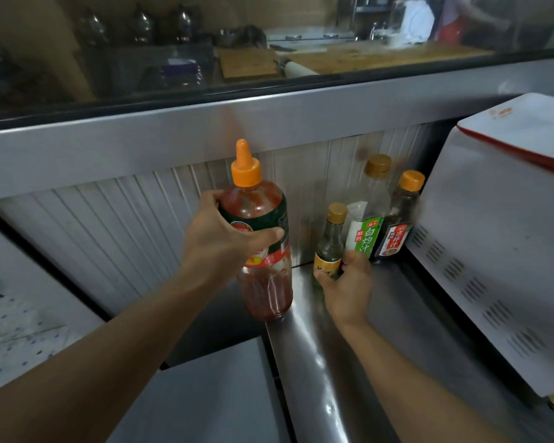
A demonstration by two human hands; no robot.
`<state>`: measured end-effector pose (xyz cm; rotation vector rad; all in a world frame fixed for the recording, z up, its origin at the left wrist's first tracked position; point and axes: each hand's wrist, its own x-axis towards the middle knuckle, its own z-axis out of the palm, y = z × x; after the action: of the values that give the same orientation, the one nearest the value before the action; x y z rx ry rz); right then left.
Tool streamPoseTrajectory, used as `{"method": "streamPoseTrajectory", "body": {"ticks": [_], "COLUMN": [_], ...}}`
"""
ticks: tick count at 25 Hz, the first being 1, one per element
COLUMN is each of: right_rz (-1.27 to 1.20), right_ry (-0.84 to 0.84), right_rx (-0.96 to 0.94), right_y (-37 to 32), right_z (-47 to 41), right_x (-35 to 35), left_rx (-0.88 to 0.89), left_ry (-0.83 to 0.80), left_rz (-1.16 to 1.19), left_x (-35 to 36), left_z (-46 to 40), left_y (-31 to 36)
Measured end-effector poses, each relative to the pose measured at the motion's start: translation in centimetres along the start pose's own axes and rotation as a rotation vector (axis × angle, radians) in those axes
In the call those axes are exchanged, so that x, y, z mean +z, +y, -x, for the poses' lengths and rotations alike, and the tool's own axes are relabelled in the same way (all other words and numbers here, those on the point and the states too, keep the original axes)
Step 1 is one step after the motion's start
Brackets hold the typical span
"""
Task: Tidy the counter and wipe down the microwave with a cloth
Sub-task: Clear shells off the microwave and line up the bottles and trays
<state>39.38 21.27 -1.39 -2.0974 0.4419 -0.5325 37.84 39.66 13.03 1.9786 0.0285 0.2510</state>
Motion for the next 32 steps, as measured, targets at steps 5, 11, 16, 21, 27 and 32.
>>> {"method": "streamPoseTrajectory", "body": {"ticks": [5, 11, 16, 21, 27, 32], "right_rz": [0.122, 0.133, 0.125, 0.178, 0.261, 0.381], "right_ry": [-0.068, -0.026, -0.072, -0.212, -0.322, -0.401], "right_rx": [0.129, 0.099, 0.093, 0.083, -0.068, -0.159], "right_y": [0.7, 0.4, 0.5, 0.6, 0.7, 1.1], "right_z": [-0.4, -1.5, -1.4, -0.8, -0.5, -0.3], "right_x": [1.0, 1.9, 1.1, -2.3, -6.2, -7.6], "left_rx": [0.012, 0.03, 0.065, 0.054, -0.001, 0.012], "left_ry": [0.026, 0.036, 0.049, 0.071, 0.12, 0.162], "left_rz": [-0.028, -0.042, -0.068, -0.06, -0.049, -0.09], "left_x": [0.3, 1.2, 2.4, 4.1, 6.3, 7.1], "left_z": [-0.3, -0.9, -1.3, -1.4, -1.5, -1.1], "left_y": [-0.3, -0.3, -0.1, 0.4, 0.5, 0.2]}}
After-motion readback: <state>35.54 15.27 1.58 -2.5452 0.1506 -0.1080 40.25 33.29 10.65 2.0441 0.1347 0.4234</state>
